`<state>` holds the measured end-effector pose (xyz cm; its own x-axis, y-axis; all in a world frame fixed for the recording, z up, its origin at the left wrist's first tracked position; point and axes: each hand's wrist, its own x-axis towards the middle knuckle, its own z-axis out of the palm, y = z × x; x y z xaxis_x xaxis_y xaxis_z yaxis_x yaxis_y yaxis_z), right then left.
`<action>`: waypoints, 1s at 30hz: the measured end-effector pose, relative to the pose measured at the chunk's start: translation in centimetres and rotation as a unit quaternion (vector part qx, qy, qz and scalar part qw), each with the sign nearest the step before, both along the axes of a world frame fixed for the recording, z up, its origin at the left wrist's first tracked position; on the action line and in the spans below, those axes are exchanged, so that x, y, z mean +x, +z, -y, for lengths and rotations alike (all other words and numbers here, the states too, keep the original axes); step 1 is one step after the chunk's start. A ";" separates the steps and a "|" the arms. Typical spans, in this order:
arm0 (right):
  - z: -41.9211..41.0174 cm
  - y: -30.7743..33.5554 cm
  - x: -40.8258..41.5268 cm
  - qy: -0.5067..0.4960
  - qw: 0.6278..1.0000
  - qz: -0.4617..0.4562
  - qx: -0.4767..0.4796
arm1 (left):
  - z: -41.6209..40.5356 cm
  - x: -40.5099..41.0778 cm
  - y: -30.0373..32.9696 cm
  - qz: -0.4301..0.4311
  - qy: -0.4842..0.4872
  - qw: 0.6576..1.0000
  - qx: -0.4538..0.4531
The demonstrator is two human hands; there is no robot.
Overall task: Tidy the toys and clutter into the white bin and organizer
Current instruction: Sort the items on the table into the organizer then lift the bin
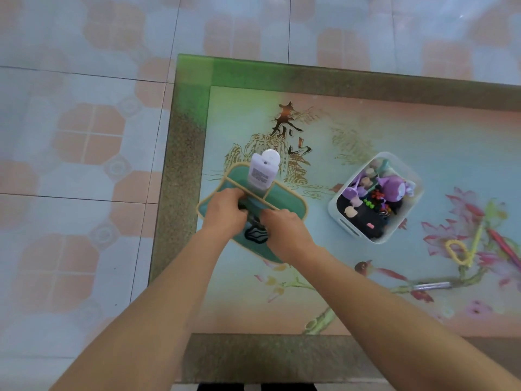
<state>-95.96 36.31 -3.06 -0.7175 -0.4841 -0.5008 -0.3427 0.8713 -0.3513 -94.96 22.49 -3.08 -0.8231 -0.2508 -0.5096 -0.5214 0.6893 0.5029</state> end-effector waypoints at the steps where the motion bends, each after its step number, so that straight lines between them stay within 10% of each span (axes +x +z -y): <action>1: -0.4 0.5 -0.1 -0.002 1.000 -0.002 -0.010 | 0.2 0.0 0.6 -0.006 0.003 1.000 0.000; 13: -2.1 0.6 -8.9 -0.159 0.970 -0.123 -0.138 | 3.0 -4.7 3.7 -0.141 0.084 0.985 0.052; 30: 1.8 -9.6 -15.6 0.001 0.998 -0.061 0.003 | 4.1 -11.2 -2.3 -0.050 -0.063 0.993 0.088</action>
<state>-111.51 34.46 -12.67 -0.7728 -0.4825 -0.4122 -0.3838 0.8727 -0.3019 -106.12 18.42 -5.37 -0.8914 -0.0566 -0.4496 -0.3770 0.6431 0.6665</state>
